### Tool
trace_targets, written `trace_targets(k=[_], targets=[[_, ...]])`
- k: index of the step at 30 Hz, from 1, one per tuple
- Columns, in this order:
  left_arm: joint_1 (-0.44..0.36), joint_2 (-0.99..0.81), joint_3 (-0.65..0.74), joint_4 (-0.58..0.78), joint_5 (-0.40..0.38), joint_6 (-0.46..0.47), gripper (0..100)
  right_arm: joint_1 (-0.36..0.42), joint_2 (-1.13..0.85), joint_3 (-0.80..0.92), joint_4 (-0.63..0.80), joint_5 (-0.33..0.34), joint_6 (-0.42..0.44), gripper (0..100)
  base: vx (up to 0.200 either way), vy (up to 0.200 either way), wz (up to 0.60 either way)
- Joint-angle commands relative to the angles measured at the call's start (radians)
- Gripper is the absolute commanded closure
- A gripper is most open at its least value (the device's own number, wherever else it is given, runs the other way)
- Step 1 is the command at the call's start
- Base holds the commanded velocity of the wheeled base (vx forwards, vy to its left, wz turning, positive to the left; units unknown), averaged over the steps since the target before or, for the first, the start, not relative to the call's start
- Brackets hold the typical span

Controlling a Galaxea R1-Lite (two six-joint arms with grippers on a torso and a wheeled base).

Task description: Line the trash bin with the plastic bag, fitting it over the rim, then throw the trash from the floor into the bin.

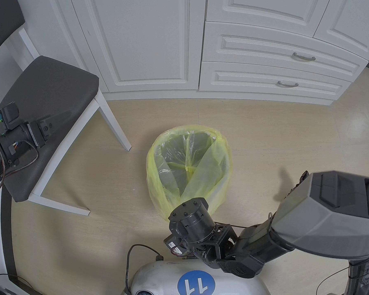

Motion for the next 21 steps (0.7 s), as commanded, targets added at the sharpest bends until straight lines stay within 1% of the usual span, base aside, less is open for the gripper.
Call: trace_targets(k=[1, 4, 8, 10, 11, 15, 16, 18, 19, 20, 21], targets=[[-0.007, 0.015, -0.001, 0.000, -0.001, 0.000, 0, 0.000, 0.050, -0.014, -0.004, 0.000, 0.003, 0, 0.000, 0.000, 0.00], [-0.008, 0.017, -0.001, 0.000, 0.001, -0.001, 0, 0.006, 0.030, -0.009, -0.003, -0.007, 0.004, 0, 0.000, 0.000, 0.00], [-0.020, 0.015, 0.004, 0.000, -0.001, -0.001, 0, 0.028, -0.116, 0.088, -0.003, -0.014, -0.013, 0, 0.000, 0.000, 0.00], [-0.040, 0.015, 0.007, 0.001, -0.001, -0.001, 0, 0.032, -0.196, 0.149, -0.004, -0.014, -0.045, 0, 0.000, 0.000, 0.00], [-0.062, 0.015, 0.010, 0.001, -0.001, -0.003, 0, 0.034, -0.263, 0.197, -0.006, -0.014, -0.063, 0, 0.000, 0.000, 0.00], [-0.152, 0.020, 0.019, 0.015, 0.002, -0.003, 0, 0.022, -0.441, 0.319, -0.038, -0.015, -0.076, 0, 0.000, 0.000, 0.00], [-0.186, 0.032, 0.024, 0.015, 0.009, -0.004, 0, 0.009, -0.487, 0.345, -0.041, -0.024, -0.082, 0, 0.000, 0.000, 0.00], [-0.240, 0.046, 0.030, 0.016, 0.013, -0.004, 0, -0.037, -0.540, 0.367, -0.035, -0.070, -0.092, 0, 0.000, 0.000, 0.00], [-0.284, 0.055, 0.033, 0.020, 0.018, -0.003, 0, -0.075, -0.556, 0.373, -0.032, -0.118, -0.091, 0, 0.000, 0.000, 0.00], [-0.300, 0.058, 0.034, 0.020, 0.019, -0.004, 0, -0.089, -0.559, 0.373, -0.032, -0.135, -0.088, 0, 0.000, 0.000, 0.00], [-0.350, 0.078, 0.037, 0.020, 0.038, -0.004, 0, -0.141, -0.556, 0.373, -0.032, -0.170, -0.069, 0, 0.000, 0.000, 0.00]])
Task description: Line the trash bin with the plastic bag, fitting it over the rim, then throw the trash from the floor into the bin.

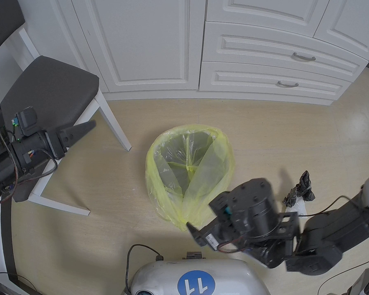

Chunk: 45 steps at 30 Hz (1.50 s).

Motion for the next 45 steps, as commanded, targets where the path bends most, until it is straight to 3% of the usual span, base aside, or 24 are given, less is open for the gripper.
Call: trace_targets(k=[1, 3, 4, 6, 7, 9, 10, 11, 12, 13, 16, 18, 19, 22, 27, 33, 39, 45], targets=[[-0.195, 0.058, 0.021, 0.010, 0.032, -0.001, 0, -0.141, -0.195, 0.098, -0.007, -0.107, 0.004, 0, 0.000, 0.000, 0.00], [-0.195, 0.058, 0.021, 0.010, 0.032, -0.001, 0, -0.141, -0.195, 0.098, -0.007, -0.107, 0.004, 0, 0.000, 0.000, 0.00], [-0.289, 0.165, -0.005, -0.001, 0.184, 0.006, 0, -0.257, -0.150, 0.107, -0.007, -0.107, 0.150, 0, 0.000, 0.000, 0.00], [-0.324, 0.213, -0.043, 0.010, 0.270, 0.006, 0, -0.311, -0.115, 0.096, -0.008, -0.080, 0.208, 0, 0.000, 0.000, 0.00], [-0.344, 0.250, -0.062, 0.010, 0.316, 0.005, 0, -0.351, -0.080, 0.084, -0.017, -0.035, 0.231, 0, 0.000, 0.000, 0.00], [-0.361, 0.302, -0.083, 0.008, 0.371, 0.000, 0, -0.405, -0.034, 0.042, -0.013, 0.054, 0.247, 0, 0.000, 0.000, 0.00], [-0.369, 0.337, -0.097, 0.007, 0.400, -0.001, 0, -0.405, -0.034, 0.042, -0.013, 0.054, 0.247, 0, 0.000, 0.000, 0.00], [-0.372, 0.360, -0.108, 0.005, 0.417, -0.003, 0, -0.458, 0.042, -0.019, 0.001, 0.131, 0.248, 0, 0.000, 0.000, 0.00], [-0.372, 0.360, -0.108, 0.005, 0.417, -0.003, 0, -0.458, 0.042, -0.019, 0.001, 0.131, 0.248, 0, 0.000, 0.000, 0.00], [-0.375, 0.432, -0.146, -0.001, 0.465, -0.017, 0, -0.514, 0.127, -0.100, 0.009, 0.174, 0.251, 0, 0.000, 0.000, 0.00], [-0.375, 0.509, -0.198, 0.002, 0.511, -0.055, 0, -0.535, 0.206, -0.160, 0.009, 0.224, 0.277, 0, 0.000, 0.000, 0.00], [-0.375, 0.540, -0.215, 0.008, 0.517, -0.069, 0, -0.537, 0.218, -0.172, 0.004, 0.247, 0.294, 0, 0.000, 0.000, 0.00], [-0.375, 0.550, -0.217, 0.008, 0.518, -0.069, 0, -0.532, 0.232, -0.200, 0.007, 0.306, 0.351, 0, 0.000, 0.000, 0.00], [-0.375, 0.567, -0.221, 0.007, 0.518, -0.070, 0, -0.520, 0.229, -0.208, 0.000, 0.361, 0.406, 0, 0.000, 0.000, 0.00], [-0.375, 0.567, -0.221, 0.007, 0.518, -0.070, 0, -0.487, 0.223, -0.206, -0.010, 0.399, 0.491, 0, 0.000, 0.000, 0.00], [-0.376, 0.567, -0.212, 0.007, 0.518, -0.070, 0, -0.481, 0.244, -0.200, 0.003, 0.402, 0.486, 0, 0.000, 0.000, 0.00], [-0.402, 0.566, -0.192, 0.010, 0.518, -0.066, 0, -0.487, 0.249, -0.148, 0.038, 0.401, 0.377, 0, 0.000, 0.000, 0.00], [-0.408, 0.572, -0.175, 0.010, 0.512, -0.060, 0, -0.489, 0.292, -0.159, 0.036, 0.401, 0.373, 0, 0.000, 0.000, 0.00]])
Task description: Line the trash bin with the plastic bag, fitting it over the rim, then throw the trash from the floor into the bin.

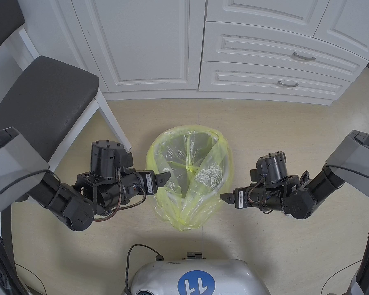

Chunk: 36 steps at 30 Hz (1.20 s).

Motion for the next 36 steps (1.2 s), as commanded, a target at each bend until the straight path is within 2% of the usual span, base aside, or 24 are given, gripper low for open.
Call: trace_targets(k=[1, 16, 26, 32, 36], targets=[[-0.012, 0.004, 0.021, 0.000, -0.005, 0.005, 0, -0.006, 0.047, -0.008, 0.000, -0.002, -0.003, 0, 0.000, 0.000, 0.00], [-0.022, -0.006, 0.037, -0.002, -0.005, 0.008, 0, -0.032, 0.277, -0.150, -0.015, -0.014, 0.036, 0, 0.000, 0.000, 0.00], [-0.016, -0.032, 0.038, 0.000, -0.005, 0.008, 0, -0.064, 0.316, -0.178, -0.015, -0.032, 0.045, 0, 0.000, 0.000, 0.00], [0.033, -0.054, 0.047, -0.003, -0.009, 0.042, 0, -0.037, 0.242, -0.113, -0.015, -0.029, 0.031, 0, 0.000, 0.000, 0.00], [0.048, -0.068, 0.050, -0.003, -0.009, 0.043, 0, 0.034, 0.228, -0.087, -0.018, -0.034, 0.043, 0, 0.000, 0.000, 0.00]])
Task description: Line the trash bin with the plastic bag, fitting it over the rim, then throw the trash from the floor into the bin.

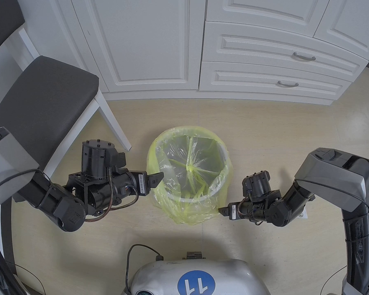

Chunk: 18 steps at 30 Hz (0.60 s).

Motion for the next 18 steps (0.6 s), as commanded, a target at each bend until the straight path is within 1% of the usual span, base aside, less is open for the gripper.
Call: trace_targets(k=[1, 2, 3, 6, 7, 9, 12, 15, 18], targets=[[0.022, -0.023, 0.004, -0.001, -0.001, 0.004, 0, 0.061, -0.035, 0.033, -0.003, -0.003, 0.007, 0, 0.000, 0.000, 0.00], [0.025, -0.033, 0.010, 0.001, -0.003, 0.006, 0, 0.091, -0.038, 0.054, -0.004, -0.003, 0.007, 0, 0.000, 0.000, 0.00], [0.027, -0.033, 0.010, 0.001, -0.003, 0.007, 0, 0.092, -0.038, 0.056, -0.004, -0.003, 0.007, 0, 0.000, 0.000, 0.00], [0.093, -0.043, 0.045, -0.002, -0.030, 0.049, 0, 0.132, -0.070, 0.118, -0.050, -0.008, 0.005, 0, 0.000, 0.000, 0.00], [0.100, -0.045, 0.050, -0.002, -0.037, 0.056, 0, 0.137, -0.073, 0.126, -0.055, -0.008, 0.004, 0, 0.000, 0.000, 0.00], [0.174, -0.062, 0.107, -0.016, -0.155, 0.113, 0, 0.166, -0.113, 0.221, -0.106, -0.024, -0.007, 0, 0.000, 0.000, 0.00], [0.243, -0.077, 0.146, -0.040, -0.328, 0.144, 0, 0.170, -0.122, 0.249, -0.173, -0.029, -0.027, 0, 0.000, 0.000, 0.00], [0.274, -0.065, 0.165, -0.076, -0.425, 0.138, 0, 0.173, -0.122, 0.258, -0.196, -0.034, -0.037, 0, 0.000, 0.000, 0.00], [0.294, -0.023, 0.165, -0.114, -0.445, 0.127, 0, 0.173, -0.121, 0.281, -0.199, -0.040, -0.041, 0, 0.000, 0.000, 0.00]])
